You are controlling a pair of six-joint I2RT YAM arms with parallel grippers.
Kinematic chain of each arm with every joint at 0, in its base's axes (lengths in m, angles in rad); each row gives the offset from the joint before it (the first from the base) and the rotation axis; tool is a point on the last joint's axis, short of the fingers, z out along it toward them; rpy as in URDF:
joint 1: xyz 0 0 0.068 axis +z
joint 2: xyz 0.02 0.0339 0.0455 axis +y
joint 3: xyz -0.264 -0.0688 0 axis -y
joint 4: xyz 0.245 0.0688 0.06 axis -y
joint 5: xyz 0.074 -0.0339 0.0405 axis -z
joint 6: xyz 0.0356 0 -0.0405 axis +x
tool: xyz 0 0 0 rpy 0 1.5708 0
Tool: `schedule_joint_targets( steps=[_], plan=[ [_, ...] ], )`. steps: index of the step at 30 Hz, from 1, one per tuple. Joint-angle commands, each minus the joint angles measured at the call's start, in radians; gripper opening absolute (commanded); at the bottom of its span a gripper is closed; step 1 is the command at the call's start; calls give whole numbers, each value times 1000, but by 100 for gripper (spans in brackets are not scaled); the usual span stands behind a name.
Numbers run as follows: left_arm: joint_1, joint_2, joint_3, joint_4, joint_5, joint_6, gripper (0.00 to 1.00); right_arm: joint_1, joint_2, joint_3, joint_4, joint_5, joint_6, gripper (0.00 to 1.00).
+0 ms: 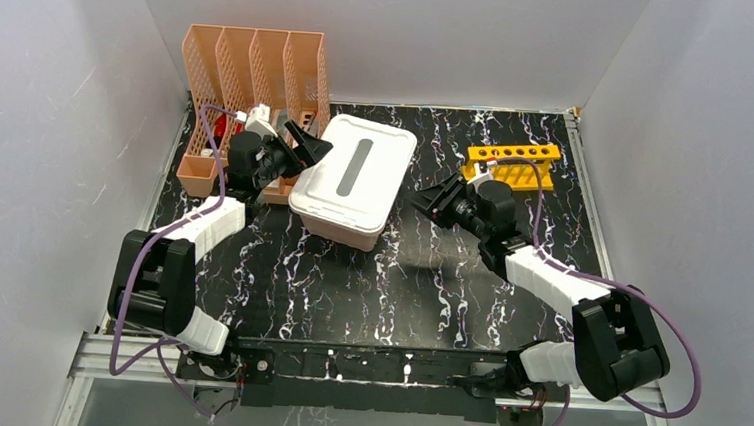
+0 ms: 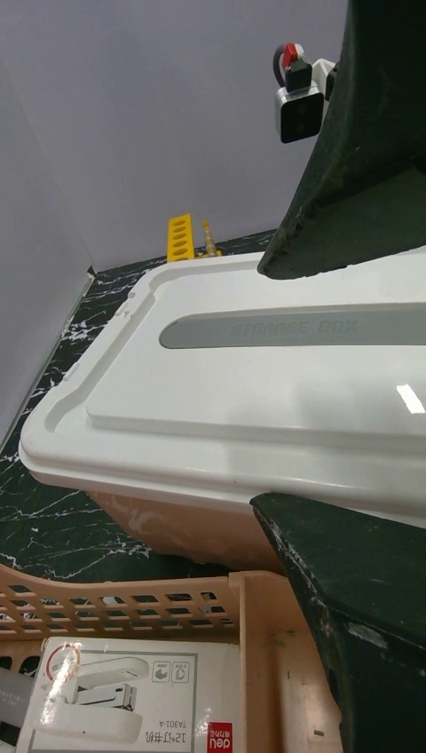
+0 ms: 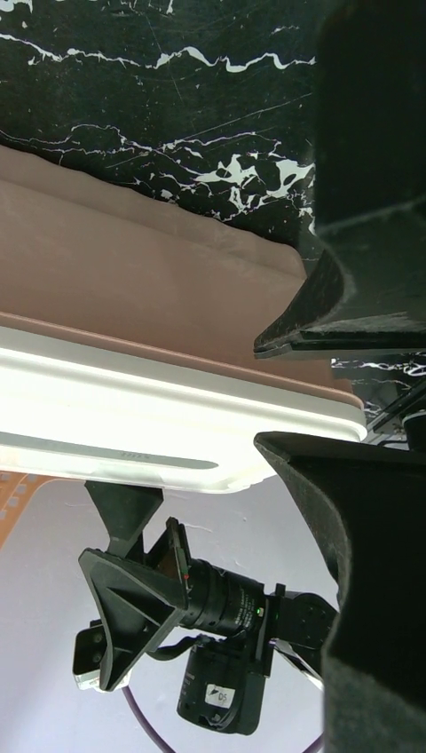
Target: Organize the chemistry lab equipment
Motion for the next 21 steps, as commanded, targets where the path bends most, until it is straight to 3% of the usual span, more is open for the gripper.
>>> schedule_joint_targets(
  steps=[1, 4, 8, 10, 17, 21],
  plan=[
    [-16, -11, 28, 45, 80, -40, 88, -7, -12, 6, 74, 12, -19, 45],
    [-15, -24, 27, 42, 78, -42, 88, -7, 12, 27, 121, -2, -32, 41],
    [-15, -64, 39, 8, 68, -26, 88, -10, 91, 149, 176, -54, -77, 10],
    [-16, -94, 47, -17, 55, -10, 88, -13, 157, 227, 220, -93, -86, 0],
    [-15, -174, 73, -118, 21, 55, 89, -20, 420, 338, 457, -200, 39, 0],
    [-16, -201, 66, -169, 6, 90, 90, -22, 516, 305, 427, -165, 48, 0]
  ],
)
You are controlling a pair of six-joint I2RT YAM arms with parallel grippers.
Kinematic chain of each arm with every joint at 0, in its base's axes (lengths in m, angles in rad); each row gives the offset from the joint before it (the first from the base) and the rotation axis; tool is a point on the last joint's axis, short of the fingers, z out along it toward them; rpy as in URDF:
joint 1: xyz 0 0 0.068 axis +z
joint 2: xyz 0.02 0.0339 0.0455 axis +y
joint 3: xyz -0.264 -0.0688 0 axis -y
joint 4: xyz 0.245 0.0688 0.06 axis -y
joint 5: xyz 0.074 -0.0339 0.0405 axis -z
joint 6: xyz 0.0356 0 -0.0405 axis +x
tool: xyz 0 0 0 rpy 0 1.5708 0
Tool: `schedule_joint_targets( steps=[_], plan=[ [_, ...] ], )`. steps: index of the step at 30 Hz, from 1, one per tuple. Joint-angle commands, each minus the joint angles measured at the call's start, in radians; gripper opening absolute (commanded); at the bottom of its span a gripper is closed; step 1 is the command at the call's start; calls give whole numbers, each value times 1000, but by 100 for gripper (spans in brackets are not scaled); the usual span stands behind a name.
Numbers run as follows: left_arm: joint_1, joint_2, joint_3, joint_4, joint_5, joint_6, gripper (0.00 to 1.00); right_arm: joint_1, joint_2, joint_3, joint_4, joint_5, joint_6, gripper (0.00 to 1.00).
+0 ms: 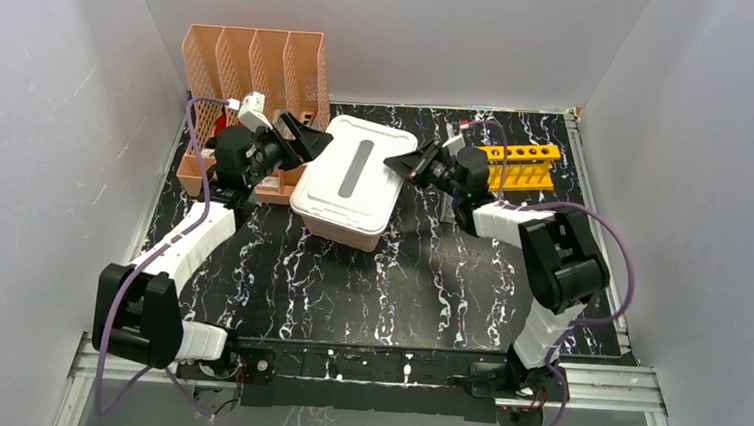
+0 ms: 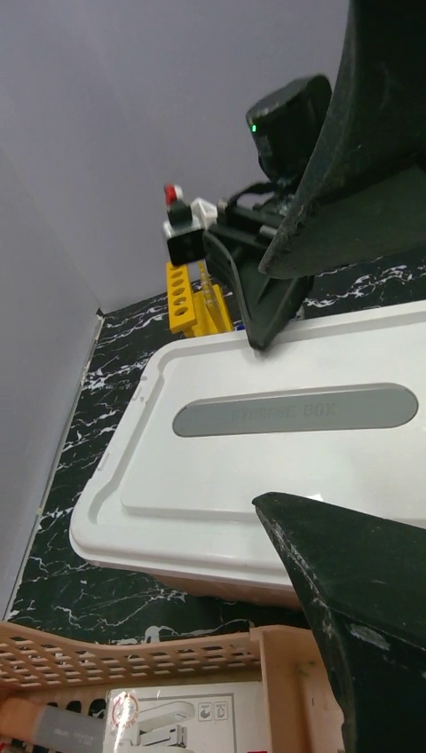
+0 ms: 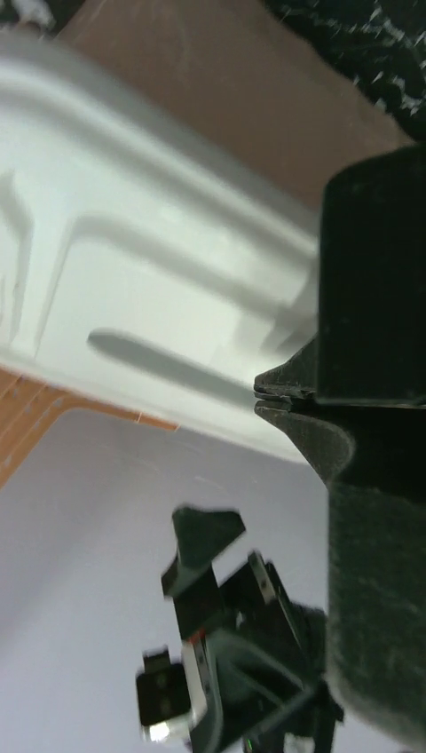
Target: Organize the chemistry lab equipment
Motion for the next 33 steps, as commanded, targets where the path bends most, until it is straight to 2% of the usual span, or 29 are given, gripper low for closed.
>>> schedule_joint_targets(
  steps=[1, 6, 11, 19, 29, 33],
  plan=[
    [-2, -53, 23, -76, -11, 63, 90, -5, 77, -18, 36, -8, 26, 0],
    [-2, -37, -40, -74, -31, 81, 90, -13, 65, -41, 107, -40, 64, 1],
    [-2, 3, -91, -73, -100, 104, 88, -38, -56, -27, 81, -48, 37, 7],
    [-7, 22, -115, 14, -7, 36, 88, -84, -207, -66, -27, -23, -33, 9],
    [-107, 30, -180, 141, -6, -71, 88, -148, -278, -148, -38, -29, -26, 9],
    [-159, 11, -166, 92, -51, -50, 90, -158, -299, -172, -42, -27, -32, 8]
  ],
)
